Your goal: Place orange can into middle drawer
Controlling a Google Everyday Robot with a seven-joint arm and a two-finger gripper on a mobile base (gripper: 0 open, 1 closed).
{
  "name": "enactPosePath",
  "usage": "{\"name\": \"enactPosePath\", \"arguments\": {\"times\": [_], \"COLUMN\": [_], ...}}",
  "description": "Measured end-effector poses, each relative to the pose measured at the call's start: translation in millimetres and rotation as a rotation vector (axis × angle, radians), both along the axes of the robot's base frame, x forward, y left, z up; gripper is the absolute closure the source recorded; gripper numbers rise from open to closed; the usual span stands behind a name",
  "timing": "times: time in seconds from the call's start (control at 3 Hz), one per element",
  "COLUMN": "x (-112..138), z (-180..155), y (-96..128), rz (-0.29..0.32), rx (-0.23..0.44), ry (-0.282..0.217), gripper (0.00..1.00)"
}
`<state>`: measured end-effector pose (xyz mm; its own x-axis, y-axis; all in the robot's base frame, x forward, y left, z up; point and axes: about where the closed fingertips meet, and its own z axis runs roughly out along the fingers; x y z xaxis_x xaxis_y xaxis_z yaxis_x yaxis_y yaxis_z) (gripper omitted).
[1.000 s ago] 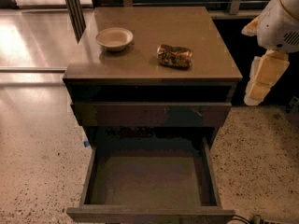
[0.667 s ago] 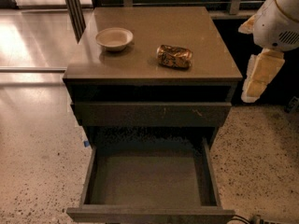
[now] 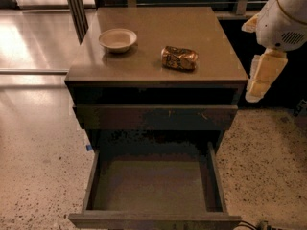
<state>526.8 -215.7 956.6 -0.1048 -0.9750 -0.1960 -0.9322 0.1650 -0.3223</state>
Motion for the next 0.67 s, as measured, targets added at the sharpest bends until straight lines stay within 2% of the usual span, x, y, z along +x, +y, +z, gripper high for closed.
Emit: {"name": "enactPosePath", "arguments": {"times": [0.33, 0.67], "x": [10.2, 64.5], "z": [2.0, 11.9], "y": [1.7, 16.5], "rz": [0.011, 0.098], "rx": [0.007, 0.068], "ry": [-0.031, -0.197], "gripper": [0.0, 0.0]}}
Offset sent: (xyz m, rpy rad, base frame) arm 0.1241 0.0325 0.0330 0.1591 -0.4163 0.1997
